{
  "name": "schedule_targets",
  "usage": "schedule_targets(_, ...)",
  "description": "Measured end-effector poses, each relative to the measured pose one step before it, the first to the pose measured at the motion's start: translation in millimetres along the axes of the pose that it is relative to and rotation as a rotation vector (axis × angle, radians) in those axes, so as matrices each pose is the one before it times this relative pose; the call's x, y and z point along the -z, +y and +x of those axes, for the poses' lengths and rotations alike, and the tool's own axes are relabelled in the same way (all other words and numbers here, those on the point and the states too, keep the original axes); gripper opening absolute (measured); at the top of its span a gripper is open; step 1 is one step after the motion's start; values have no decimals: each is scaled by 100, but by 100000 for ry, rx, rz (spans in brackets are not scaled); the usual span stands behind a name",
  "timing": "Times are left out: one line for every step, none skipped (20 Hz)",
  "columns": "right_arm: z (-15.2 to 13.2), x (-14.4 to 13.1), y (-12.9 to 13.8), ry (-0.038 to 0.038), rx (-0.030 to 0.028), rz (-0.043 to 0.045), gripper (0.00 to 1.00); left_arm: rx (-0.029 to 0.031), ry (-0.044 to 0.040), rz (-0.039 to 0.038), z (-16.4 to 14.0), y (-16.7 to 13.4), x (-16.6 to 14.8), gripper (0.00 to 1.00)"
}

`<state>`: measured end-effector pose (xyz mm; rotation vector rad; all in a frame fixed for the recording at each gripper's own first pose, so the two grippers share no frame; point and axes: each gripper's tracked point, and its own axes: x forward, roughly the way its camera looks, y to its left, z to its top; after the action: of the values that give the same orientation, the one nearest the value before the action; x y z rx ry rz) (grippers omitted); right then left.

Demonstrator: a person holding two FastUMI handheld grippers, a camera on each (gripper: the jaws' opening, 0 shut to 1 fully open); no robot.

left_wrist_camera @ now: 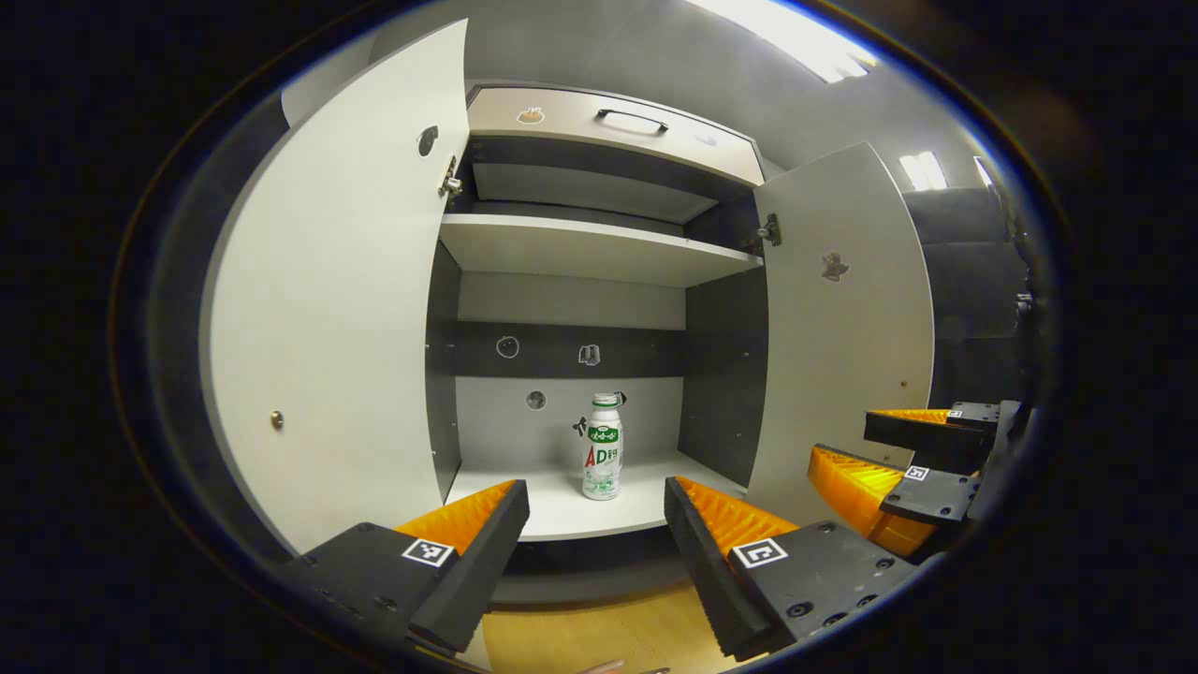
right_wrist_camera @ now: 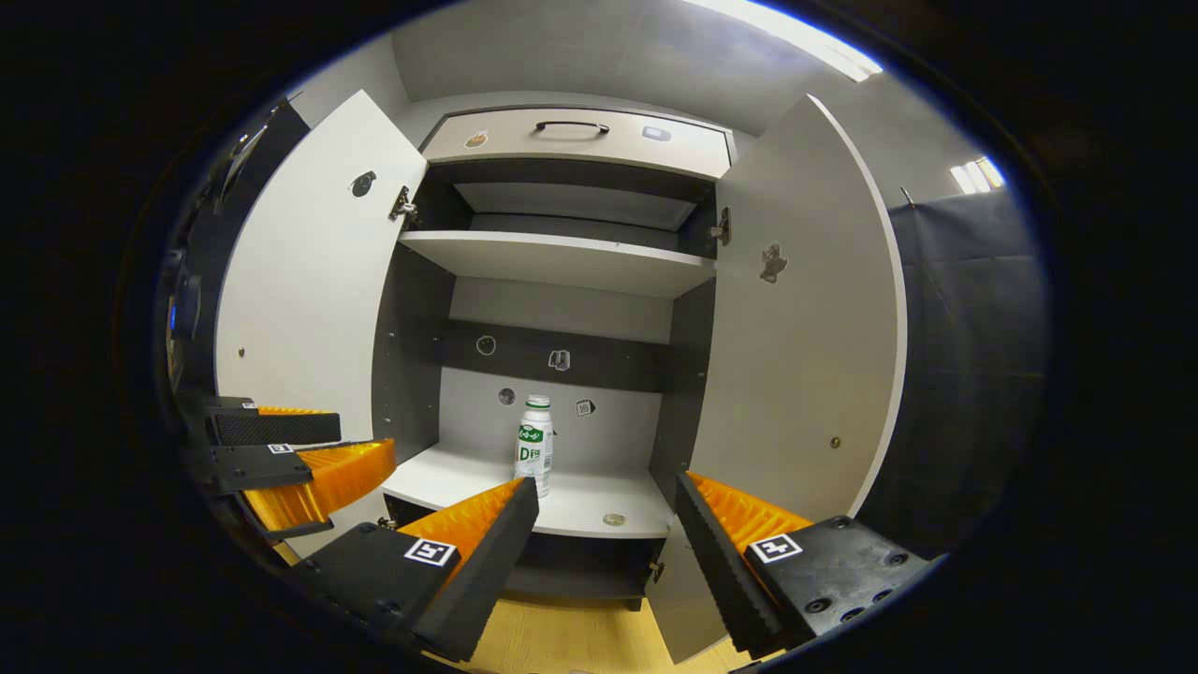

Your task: Grasp the bottle in the cabinet with the left hand and place it on the coaster, then close the right door with the right hand and the left door with the left hand.

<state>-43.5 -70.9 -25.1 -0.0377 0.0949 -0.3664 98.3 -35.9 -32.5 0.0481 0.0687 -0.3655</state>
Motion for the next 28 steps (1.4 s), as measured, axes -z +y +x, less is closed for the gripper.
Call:
schedule_targets(732,131,-213,-175,-887,795,98,321,-1050,459,1469,-189,-157,92)
schedule_targets(675,216,-210,-22,-1250,753,98,38,-943,274,1347,-110,-77,92)
schedule_targets(788,151,-173,-36,-1377,305,98,140,-837,23,1519,-134,-117,93)
schedule_targets(735,165,-384,-132,-793,13,98,629,-671,-166,1532,-328,61,92)
schedule_targets(724,223,-256,-33,-885,-185,98,1188,-1030,-192,1624,-326,27,93)
schedule_targets(597,271,-6,84,-1303,-504,98,1104,-801,-38,1623,-289,250,93)
schedule_targets(466,216,61,-282,-1847,-854,98,386,548,779,1728,-92,551,92)
schedule_targets(441,198,65,-656,-1670,-1263,98,-677,824,1501,1606,247,714,92)
schedule_targets(360,188,156,-478,-1541,-1573,98,-686,1096,1620,1509,232,730,93)
schedule_targets(241,239,156,-119,-1509,-1169,98,-395,848,1479,1586,86,752,92)
schedule_targets(287,364,146,367,-1248,-358,98,-55,517,1420,1479,27,498,92)
schedule_targets(341,217,127,319,-1306,292,98,-203,28,1397,1502,-3,443,92)
schedule_targets(371,170,175,122,-1416,429,98,-658,-365,1320,1386,181,141,92)
schedule_targets(465,186,-60,-51,-706,137,98,-917,-564,1381,1298,265,267,91)
schedule_targets(478,187,-169,-11,-144,-248,98,-503,-123,1328,1314,178,260,92)
schedule_targets(547,334,-87,357,-282,-486,98,33,333,1408,1093,-10,471,92)
schedule_targets(509,405,-71,687,-635,-256,98,-156,526,1257,1016,39,423,93)
schedule_targets(442,341,-72,770,-659,31,98,-631,539,745,1005,203,581,94)
schedule_targets(480,348,-112,718,-492,9,98,-585,530,128,965,72,401,94)
schedule_targets(456,287,-150,482,-414,-116,98,-260,491,-879,716,58,490,94)
schedule_targets(312,83,127,502,-258,-279,98,367,579,-1986,671,-54,303,94)
schedule_targets(346,282,-265,363,-314,-253,98,292,770,-2153,628,-14,287,94)
schedule_targets(347,-12,-265,137,-280,-212,98,-477,692,-1508,547,240,245,94)
schedule_targets(253,-117,-209,-309,-124,-114,98,-945,461,-687,398,421,394,94)
schedule_targets(218,-230,-121,-646,-151,105,98,-597,80,-513,469,309,-22,94)
schedule_targets(235,-172,-113,-576,-150,280,98,347,192,-1311,374,3,108,94)
schedule_targets(193,-80,-65,-355,-200,166,98,1262,-1,-2202,318,-75,-42,93)
schedule_targets(44,-37,-162,-213,-41,-77,98,822,6,-2197,-172,-111,-33,91)
